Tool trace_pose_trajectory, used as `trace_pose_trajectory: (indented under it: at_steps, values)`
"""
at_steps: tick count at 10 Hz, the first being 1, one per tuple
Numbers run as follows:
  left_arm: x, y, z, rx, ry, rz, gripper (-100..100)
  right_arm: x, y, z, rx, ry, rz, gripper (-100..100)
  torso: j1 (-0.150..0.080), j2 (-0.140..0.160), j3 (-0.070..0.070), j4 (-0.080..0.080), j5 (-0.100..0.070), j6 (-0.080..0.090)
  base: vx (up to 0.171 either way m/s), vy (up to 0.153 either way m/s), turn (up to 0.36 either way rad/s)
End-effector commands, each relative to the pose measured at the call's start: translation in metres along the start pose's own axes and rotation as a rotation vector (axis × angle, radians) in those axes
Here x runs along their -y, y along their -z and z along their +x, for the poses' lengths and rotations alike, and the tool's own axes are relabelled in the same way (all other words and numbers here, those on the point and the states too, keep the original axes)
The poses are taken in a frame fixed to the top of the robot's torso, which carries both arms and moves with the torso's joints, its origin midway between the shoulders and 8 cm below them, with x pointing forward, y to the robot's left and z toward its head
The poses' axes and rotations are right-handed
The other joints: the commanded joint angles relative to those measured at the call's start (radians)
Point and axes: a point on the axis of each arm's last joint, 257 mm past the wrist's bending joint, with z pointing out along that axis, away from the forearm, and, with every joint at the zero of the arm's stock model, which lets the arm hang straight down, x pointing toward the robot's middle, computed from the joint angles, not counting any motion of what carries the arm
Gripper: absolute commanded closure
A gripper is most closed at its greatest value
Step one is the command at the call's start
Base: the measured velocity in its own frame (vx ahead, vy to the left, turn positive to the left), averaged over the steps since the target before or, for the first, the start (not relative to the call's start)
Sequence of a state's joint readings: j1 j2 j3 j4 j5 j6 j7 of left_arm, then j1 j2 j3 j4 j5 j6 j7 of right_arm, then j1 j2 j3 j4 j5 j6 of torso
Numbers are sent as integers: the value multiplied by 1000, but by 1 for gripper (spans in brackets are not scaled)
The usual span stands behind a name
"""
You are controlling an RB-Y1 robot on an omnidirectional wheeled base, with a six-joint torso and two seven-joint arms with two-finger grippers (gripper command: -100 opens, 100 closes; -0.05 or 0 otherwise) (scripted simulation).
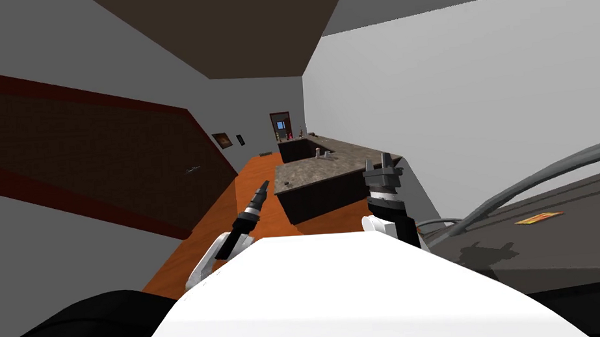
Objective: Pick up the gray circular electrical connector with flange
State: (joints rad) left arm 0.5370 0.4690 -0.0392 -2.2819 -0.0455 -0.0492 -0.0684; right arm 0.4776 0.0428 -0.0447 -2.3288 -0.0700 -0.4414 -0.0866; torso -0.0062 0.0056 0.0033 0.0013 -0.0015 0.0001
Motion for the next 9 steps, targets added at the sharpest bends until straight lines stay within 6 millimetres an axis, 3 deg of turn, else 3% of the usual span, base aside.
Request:
trace_pose_trajectory:
  at_steps: [1, 7, 9]
  values:
    - [-25, 5, 9, -46, -40, -69, -100, 0, 0, 0, 0, 0, 0, 0, 0, 0, 0, 0, 0, 0, -84, -105, -29]
    - [-105, 29, 23, -195, -182, -303, -100, 0, 0, 0, 0, 0, 0, 0, 1, -6, -3, -1, 0, 0, -15, -98, -79]
    - [-118, 34, 23, -214, -204, -346, -100, 0, 0, 0, 0, 0, 0, 0, 4, -7, -4, -1, 1, 0, 33, -34, -52]
